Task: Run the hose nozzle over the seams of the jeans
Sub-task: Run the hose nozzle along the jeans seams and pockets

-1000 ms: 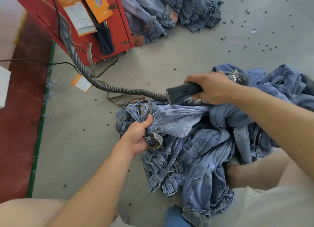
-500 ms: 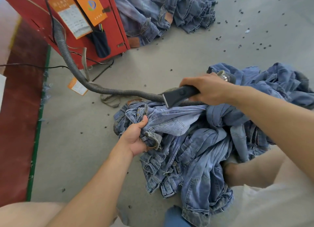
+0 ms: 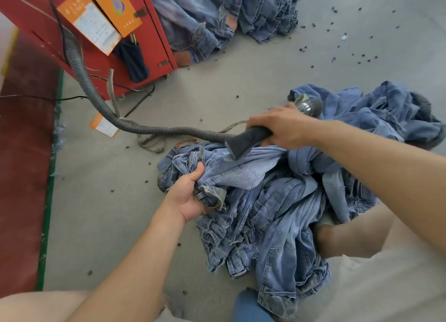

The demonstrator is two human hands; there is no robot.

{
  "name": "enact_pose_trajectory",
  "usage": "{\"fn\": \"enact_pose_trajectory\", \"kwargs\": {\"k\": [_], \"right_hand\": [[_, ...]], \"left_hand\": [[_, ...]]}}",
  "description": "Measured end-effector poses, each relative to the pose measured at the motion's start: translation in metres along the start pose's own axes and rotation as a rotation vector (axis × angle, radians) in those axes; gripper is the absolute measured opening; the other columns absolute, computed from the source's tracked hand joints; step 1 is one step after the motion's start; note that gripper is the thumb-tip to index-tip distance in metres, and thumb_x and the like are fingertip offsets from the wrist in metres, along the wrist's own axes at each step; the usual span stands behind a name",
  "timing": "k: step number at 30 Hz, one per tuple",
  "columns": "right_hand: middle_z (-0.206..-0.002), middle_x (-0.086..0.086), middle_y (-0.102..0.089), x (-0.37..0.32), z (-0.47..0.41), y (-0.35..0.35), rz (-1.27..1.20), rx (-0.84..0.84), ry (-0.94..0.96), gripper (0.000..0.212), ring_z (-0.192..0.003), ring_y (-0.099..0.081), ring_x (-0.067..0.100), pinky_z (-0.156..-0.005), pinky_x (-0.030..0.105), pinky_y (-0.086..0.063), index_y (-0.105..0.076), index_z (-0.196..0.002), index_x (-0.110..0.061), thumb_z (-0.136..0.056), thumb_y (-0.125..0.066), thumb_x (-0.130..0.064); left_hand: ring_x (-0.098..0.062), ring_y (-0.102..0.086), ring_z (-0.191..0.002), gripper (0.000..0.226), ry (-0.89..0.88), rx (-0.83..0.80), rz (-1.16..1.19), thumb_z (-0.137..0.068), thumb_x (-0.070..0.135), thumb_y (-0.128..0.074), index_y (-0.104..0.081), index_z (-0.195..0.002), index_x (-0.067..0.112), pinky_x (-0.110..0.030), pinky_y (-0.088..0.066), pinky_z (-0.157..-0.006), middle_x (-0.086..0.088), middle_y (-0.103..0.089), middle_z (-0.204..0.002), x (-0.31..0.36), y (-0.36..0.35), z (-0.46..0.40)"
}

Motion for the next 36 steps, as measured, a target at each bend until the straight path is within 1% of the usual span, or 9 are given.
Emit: {"fn": "enact_pose_trajectory", "kwargs": {"k": [7,11,15,19,21,24,28,33,36], "right_hand": [[-0.102,-0.018,-0.068,-0.054,0.004,0.008,-0.205,0.066,0.184,0.036,-0.098,-0.059,0.015,-0.093,0.042,-0.033,-0.057,-0.124,-0.04,-0.092,-0.073,-0.03],[-0.106,-0.007,-0.07,-0.037,0.004,0.033,-0.228,0.194,0.119,0.042,-0.092,-0.061,0.022,-0.082,0.039,-0.047,-0.055,-0.13,-0.034,-0.092,-0.075,-0.037],[-0.099,-0.013,-0.065,-0.021,0.007,0.035,-0.23,0.263,0.081,0.046,-0.087,-0.06,0.019,-0.079,0.041,-0.051,-0.05,-0.13,-0.041,-0.091,-0.072,-0.05],[-0.091,-0.018,-0.062,-0.028,0.007,0.035,-0.223,0.324,0.123,0.052,-0.074,-0.058,0.007,-0.07,0.035,-0.047,-0.045,-0.128,-0.048,-0.084,-0.056,-0.073],[-0.09,-0.019,-0.061,-0.031,0.007,0.035,-0.2,0.334,0.13,0.055,-0.073,-0.058,0.011,-0.07,0.033,-0.045,-0.042,-0.129,-0.05,-0.083,-0.052,-0.078],[-0.086,-0.019,-0.06,-0.035,0.007,0.036,-0.166,0.345,0.135,0.057,-0.071,-0.059,0.014,-0.069,0.032,-0.044,-0.042,-0.13,-0.05,-0.083,-0.05,-0.079],[-0.079,-0.022,-0.059,-0.034,0.007,0.041,-0.211,0.348,0.1,0.06,-0.068,-0.059,0.0,-0.059,0.029,-0.043,-0.042,-0.131,-0.046,-0.083,-0.049,-0.082],[-0.08,-0.016,-0.06,-0.029,0.008,0.045,-0.208,0.362,0.052,0.048,-0.069,-0.06,0.007,-0.059,0.035,-0.044,-0.04,-0.132,-0.047,-0.091,-0.059,-0.063],[-0.081,-0.015,-0.062,-0.031,0.009,0.043,-0.201,0.346,0.062,0.053,-0.068,-0.06,0.003,-0.058,0.033,-0.044,-0.04,-0.133,-0.045,-0.089,-0.054,-0.071]], "left_hand": [[-0.029,-0.077,-0.092,0.034,-0.036,0.03,-0.054,-0.104,0.029,-0.054,-0.077,-0.116,0.006,-0.043,-0.065,-0.075,-0.016,-0.076,-0.115,0.008,0.002,0.004],[-0.033,-0.064,-0.116,0.047,-0.097,0.099,-0.099,-0.097,0.02,-0.065,-0.059,-0.138,-0.002,-0.051,-0.054,-0.103,-0.022,-0.063,-0.137,0.037,0.008,0.016],[-0.034,-0.066,-0.121,0.047,-0.293,0.041,-0.087,-0.094,0.004,-0.054,-0.056,-0.14,-0.003,-0.045,-0.059,-0.096,-0.025,-0.062,-0.139,0.082,0.018,0.032],[-0.028,-0.073,-0.101,0.024,-0.272,0.371,-0.766,-0.111,0.037,-0.044,-0.06,-0.124,0.024,-0.059,-0.06,-0.085,-0.008,-0.073,-0.122,0.084,0.042,0.036],[-0.028,-0.073,-0.093,0.037,-0.182,0.415,-0.784,-0.109,0.05,-0.038,-0.059,-0.124,0.024,-0.053,-0.061,-0.076,-0.004,-0.077,-0.108,0.071,0.051,0.034],[-0.025,-0.075,-0.097,0.062,-0.148,0.246,-0.522,-0.104,0.064,-0.033,-0.068,-0.126,0.018,-0.04,-0.062,-0.077,-0.006,-0.079,-0.109,0.063,0.049,0.029],[-0.038,-0.061,-0.128,0.068,-0.394,0.009,-0.397,-0.086,0.041,-0.079,-0.057,-0.14,0.006,-0.049,-0.054,-0.103,-0.019,-0.066,-0.135,0.082,0.038,0.031],[-0.022,-0.053,-0.127,0.144,-0.286,0.4,-1.18,-0.042,0.06,-0.1,-0.015,-0.15,0.02,-0.043,-0.047,-0.109,0.001,-0.047,-0.141,0.055,0.036,0.024],[-0.033,-0.062,-0.117,0.107,-0.295,0.654,-1.548,-0.063,0.045,-0.096,-0.033,-0.14,0.007,-0.042,-0.054,-0.094,-0.015,-0.06,-0.133,0.034,0.047,0.006]]}}
Point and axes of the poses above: each hand's wrist, its own z-axis away from the middle knuckle, its own y-axis out of the back of the hand, x = y × z, the point moved 7 cm from there along -z, towards the middle knuckle
